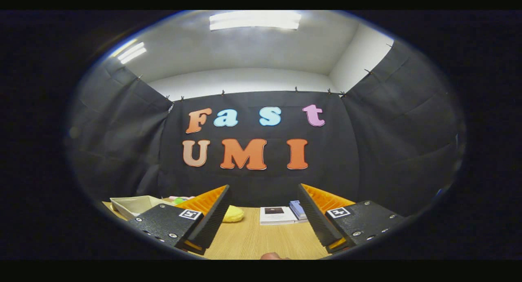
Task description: Open the storage box then place both shoes into the box .Put the left shoe in first, then the right shoe, with the right side of both shoes facing outward in a uniform manner.
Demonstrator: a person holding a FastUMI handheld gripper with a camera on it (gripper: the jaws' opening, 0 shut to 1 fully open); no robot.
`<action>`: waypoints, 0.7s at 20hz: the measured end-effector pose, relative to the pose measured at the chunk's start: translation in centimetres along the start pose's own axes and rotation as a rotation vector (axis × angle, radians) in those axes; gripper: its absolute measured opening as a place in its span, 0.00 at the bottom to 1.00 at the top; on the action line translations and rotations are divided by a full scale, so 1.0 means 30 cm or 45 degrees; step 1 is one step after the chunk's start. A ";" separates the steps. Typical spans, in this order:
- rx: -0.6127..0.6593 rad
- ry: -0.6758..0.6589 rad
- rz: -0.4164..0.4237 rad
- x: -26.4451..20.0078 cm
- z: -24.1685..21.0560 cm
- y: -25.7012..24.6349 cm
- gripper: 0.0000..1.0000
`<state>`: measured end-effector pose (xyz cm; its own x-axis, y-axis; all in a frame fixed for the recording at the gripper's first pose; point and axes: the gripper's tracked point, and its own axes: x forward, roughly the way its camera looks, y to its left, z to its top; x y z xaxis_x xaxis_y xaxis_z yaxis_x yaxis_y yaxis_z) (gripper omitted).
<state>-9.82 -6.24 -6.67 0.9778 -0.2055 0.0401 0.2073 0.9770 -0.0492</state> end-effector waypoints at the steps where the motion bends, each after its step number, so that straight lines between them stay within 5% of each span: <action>1: -0.002 -0.003 -0.001 0.000 -0.004 0.006 0.96; 14: -0.056 0.059 -0.026 0.004 -0.051 0.063 0.96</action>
<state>-9.27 -4.51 -8.28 0.9735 -0.2285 -0.0046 0.2272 0.9695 -0.0925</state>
